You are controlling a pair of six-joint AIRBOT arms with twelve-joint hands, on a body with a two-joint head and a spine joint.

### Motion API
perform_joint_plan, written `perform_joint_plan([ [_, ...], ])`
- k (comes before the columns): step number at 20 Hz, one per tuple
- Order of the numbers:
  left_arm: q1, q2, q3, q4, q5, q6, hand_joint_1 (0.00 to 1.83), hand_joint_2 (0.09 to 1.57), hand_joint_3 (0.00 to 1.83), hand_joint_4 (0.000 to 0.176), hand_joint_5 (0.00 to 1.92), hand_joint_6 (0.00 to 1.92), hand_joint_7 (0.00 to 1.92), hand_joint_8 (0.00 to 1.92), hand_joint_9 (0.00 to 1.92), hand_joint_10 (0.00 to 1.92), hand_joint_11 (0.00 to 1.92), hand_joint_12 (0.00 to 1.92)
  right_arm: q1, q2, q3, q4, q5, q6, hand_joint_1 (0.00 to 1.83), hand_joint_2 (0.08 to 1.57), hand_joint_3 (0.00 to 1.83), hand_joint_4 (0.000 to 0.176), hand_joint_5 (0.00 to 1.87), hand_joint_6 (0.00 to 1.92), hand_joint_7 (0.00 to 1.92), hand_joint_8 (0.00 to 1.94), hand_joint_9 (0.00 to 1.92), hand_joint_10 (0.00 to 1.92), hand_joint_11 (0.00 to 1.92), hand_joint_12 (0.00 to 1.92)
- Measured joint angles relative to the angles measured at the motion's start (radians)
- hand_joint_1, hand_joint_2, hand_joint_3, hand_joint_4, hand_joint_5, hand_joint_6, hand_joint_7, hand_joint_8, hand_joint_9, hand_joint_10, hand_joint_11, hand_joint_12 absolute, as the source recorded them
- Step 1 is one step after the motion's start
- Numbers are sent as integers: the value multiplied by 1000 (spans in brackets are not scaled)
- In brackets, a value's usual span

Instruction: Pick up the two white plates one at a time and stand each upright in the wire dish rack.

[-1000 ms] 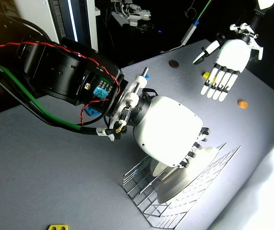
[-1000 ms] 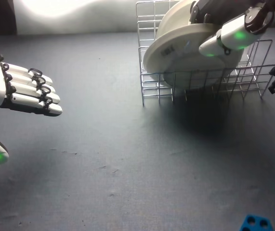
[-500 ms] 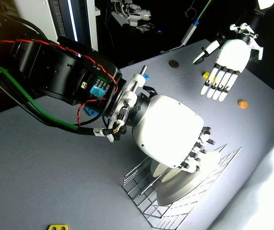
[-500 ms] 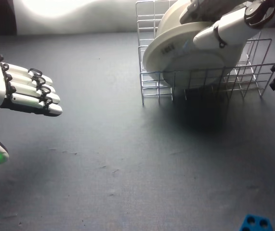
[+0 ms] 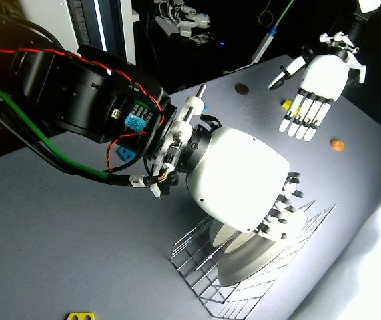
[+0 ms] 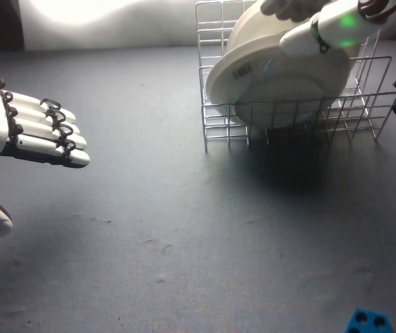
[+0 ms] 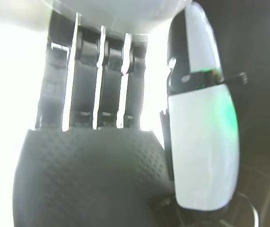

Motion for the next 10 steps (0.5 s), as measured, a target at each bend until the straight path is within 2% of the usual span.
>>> perform_joint_plan([
  [10,-5,0,-8,-8,-42,-12,0,1130,0,0,3,1,0,0,0,0,0,0,34,101,-86,-65,-1,-3,1088,997,0,0,773,5,827,0,838,2,453,1001],
])
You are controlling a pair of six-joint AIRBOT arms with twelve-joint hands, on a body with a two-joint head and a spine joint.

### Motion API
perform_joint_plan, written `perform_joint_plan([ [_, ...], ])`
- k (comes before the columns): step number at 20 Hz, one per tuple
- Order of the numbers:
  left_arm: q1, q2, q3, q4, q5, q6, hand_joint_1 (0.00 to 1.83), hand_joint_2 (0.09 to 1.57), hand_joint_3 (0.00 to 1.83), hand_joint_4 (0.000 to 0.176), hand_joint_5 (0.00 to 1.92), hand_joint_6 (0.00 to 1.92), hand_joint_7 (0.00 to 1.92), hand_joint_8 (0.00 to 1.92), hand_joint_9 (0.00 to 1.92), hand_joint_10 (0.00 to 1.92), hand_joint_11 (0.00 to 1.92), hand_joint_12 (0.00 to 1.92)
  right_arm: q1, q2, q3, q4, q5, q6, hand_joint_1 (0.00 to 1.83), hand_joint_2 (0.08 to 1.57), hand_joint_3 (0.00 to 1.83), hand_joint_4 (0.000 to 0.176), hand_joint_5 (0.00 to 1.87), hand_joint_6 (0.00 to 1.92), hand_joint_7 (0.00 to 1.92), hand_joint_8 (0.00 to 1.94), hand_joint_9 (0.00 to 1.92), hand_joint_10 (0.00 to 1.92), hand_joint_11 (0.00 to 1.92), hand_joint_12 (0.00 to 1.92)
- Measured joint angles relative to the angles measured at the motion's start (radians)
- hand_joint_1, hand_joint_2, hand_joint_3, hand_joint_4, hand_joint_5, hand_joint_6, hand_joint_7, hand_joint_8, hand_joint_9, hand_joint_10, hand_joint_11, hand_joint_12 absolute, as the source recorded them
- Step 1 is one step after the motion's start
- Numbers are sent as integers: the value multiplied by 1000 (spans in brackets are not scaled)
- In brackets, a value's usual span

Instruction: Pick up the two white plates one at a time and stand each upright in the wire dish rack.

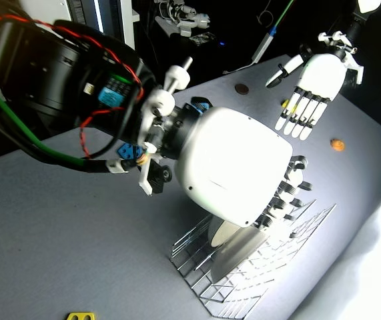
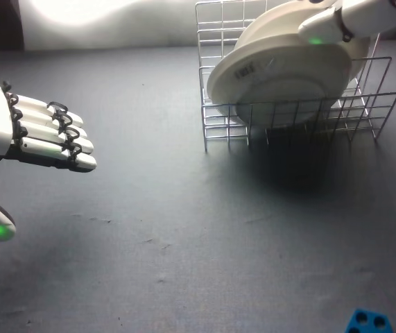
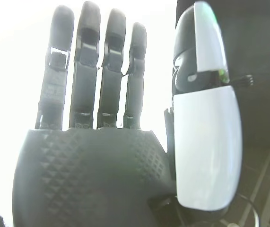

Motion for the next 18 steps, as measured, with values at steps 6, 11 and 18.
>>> perform_joint_plan([
  [6,-2,0,0,-24,-21,-3,0,1128,0,0,0,0,0,0,0,0,0,0,0,83,-93,-80,54,-2,1054,1005,0,0,751,4,814,4,819,3,429,1010],
  [11,20,3,0,-38,-40,-6,0,1131,1,0,0,0,0,0,0,0,0,0,-30,173,-159,-136,118,1,1070,1017,6,0,736,0,792,1,795,0,399,995],
  [18,23,4,1,-39,-37,-2,0,1131,0,0,69,6,71,7,27,4,0,0,-66,268,-258,-314,185,16,992,1048,10,0,750,5,819,11,808,12,379,996],
])
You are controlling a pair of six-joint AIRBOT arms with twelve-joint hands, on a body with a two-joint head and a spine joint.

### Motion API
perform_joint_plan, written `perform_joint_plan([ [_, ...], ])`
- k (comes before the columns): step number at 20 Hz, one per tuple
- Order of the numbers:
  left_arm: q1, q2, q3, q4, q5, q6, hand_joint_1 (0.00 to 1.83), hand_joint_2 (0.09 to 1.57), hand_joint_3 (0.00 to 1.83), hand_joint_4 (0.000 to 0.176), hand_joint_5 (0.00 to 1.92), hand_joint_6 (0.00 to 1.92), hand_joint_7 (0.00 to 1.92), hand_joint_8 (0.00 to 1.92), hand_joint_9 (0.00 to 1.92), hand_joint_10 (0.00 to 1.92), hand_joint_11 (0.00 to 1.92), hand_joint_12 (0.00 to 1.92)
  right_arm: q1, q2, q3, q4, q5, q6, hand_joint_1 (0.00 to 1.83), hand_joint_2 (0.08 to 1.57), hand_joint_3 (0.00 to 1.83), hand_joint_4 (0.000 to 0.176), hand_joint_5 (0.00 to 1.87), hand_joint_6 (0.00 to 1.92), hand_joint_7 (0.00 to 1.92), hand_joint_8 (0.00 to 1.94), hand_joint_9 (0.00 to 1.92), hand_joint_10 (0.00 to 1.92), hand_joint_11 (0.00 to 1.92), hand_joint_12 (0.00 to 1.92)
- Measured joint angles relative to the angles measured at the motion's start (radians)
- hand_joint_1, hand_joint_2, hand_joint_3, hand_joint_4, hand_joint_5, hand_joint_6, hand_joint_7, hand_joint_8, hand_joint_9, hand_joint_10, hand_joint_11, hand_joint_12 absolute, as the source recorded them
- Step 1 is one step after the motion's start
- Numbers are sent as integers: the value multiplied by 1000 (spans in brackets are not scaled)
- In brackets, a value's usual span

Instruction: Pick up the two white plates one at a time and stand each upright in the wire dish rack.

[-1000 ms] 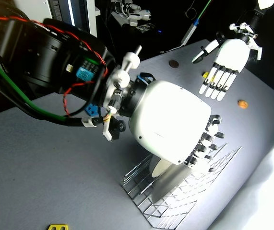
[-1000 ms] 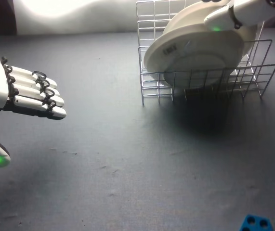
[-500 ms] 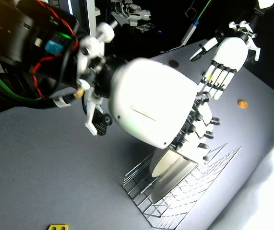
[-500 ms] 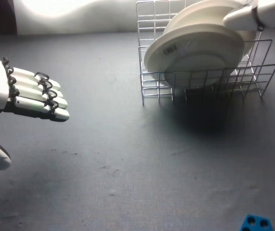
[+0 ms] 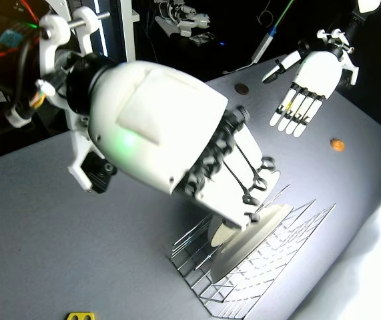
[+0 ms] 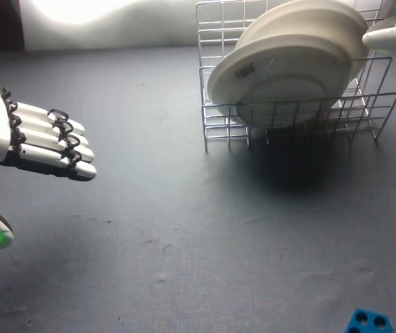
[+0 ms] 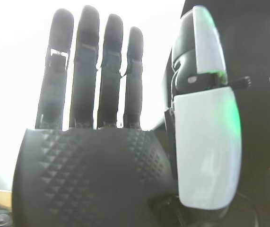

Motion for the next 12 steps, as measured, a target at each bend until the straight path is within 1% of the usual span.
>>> perform_joint_plan([
  [2,0,0,0,-4,0,-1,0,1133,1,0,78,5,95,11,52,11,3,1,0,20,-8,1,5,14,992,1045,1,0,832,19,917,29,883,34,404,981],
  [4,-10,0,-1,2,6,-5,0,1139,3,0,86,8,106,13,64,14,1,1,-13,47,-18,2,26,14,1006,1023,0,0,917,28,1011,44,960,56,476,955],
  [5,-13,0,-2,3,6,-5,0,1146,3,0,146,7,147,8,106,11,40,29,-15,56,-19,0,32,15,1013,1017,0,0,920,28,1039,56,997,72,513,968],
  [6,-14,0,-6,-10,9,-5,0,1152,0,0,191,5,189,15,153,1,7,186,-18,60,-21,-37,35,39,1004,1024,0,0,932,33,1053,64,1009,79,529,975],
  [7,-16,0,-11,-11,10,-5,0,1164,0,0,309,15,316,18,273,8,1,464,-27,63,-21,-77,41,72,1083,1109,0,0,1013,722,1085,114,1042,144,546,1087],
  [8,-15,0,-11,-11,7,-5,0,1173,1,0,372,24,400,28,337,19,0,584,-41,64,-21,-118,40,124,1107,1109,0,0,997,911,1064,294,1004,407,561,1162],
  [9,-14,0,-11,-8,7,-5,0,1178,2,0,435,35,475,35,393,31,0,682,-50,65,-22,-154,34,161,1103,1106,0,0,984,965,980,569,930,667,586,1176],
  [10,-14,0,-11,-2,8,-5,0,1191,2,0,536,53,600,44,492,47,0,836,-58,66,-23,-185,27,183,1116,1095,0,0,999,955,862,933,854,952,633,1247],
  [11,-14,1,-12,-1,8,-5,0,1194,0,0,628,80,691,55,570,60,11,907,-59,66,-25,-192,24,185,1100,1096,1,0,990,986,725,1263,767,1185,640,1343],
  [12,-14,1,-12,-2,8,-5,0,1197,1,0,664,95,725,64,607,71,23,928,-59,66,-26,-198,24,188,1092,998,0,0,743,1140,645,1457,714,1336,639,1406],
])
